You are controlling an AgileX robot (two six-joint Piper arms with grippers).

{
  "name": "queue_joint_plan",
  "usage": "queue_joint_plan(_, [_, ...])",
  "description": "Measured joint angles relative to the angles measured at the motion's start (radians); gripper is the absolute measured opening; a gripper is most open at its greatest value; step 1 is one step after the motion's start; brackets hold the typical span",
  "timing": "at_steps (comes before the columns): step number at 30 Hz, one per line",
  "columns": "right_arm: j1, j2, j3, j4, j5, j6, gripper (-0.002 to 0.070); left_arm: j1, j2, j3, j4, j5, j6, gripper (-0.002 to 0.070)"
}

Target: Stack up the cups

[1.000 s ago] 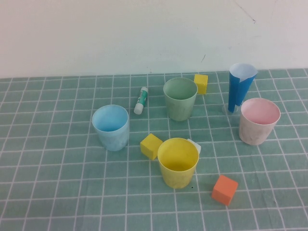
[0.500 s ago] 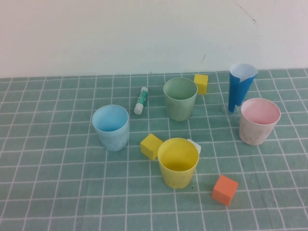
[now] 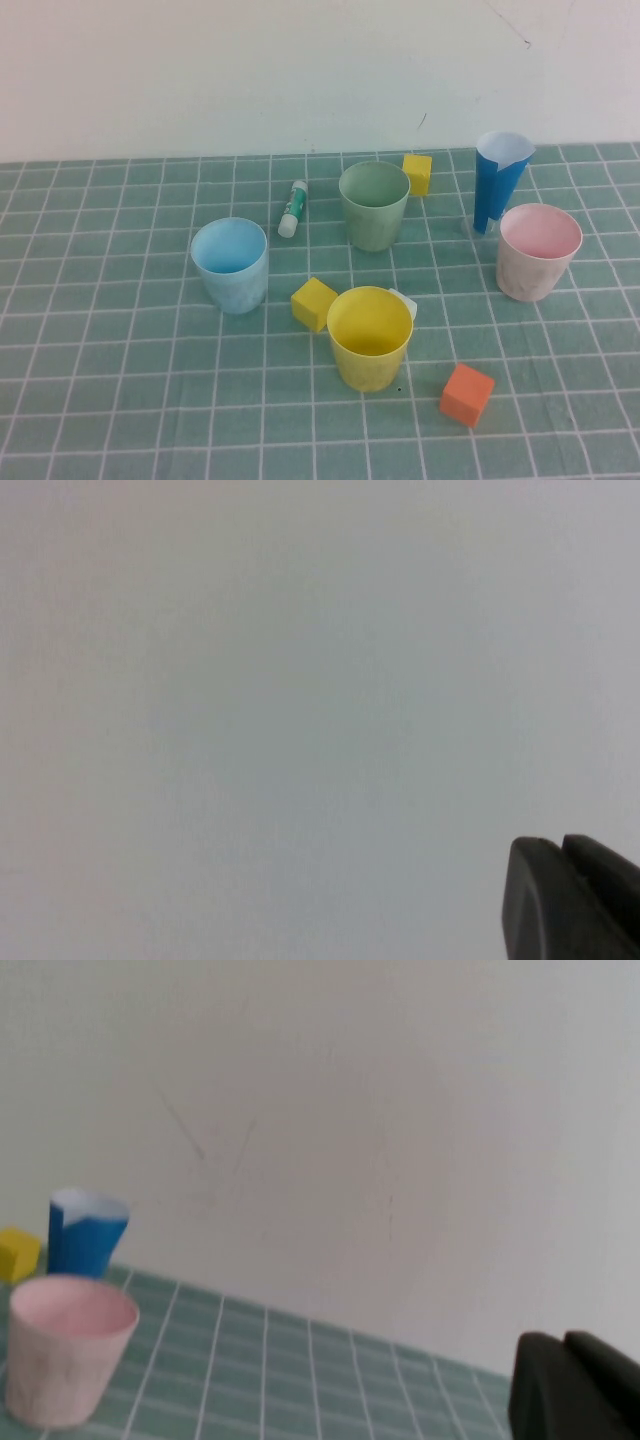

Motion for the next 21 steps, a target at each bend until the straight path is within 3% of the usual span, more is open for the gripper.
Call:
queue_joint_plan(8, [0.0,0.101,-0.004,0.033,0.129,-0.039,-0.0003,0.0,0.043,-0.243,-0.05,0.376,-0.101,-0.0002])
queue_joint_plan(21, [0.0,0.188,-0.004,0.06,0.131,-0.117,-0.0003,0.0,0.515,-0.569,-0.075,0.835,-0.077,-0.0002])
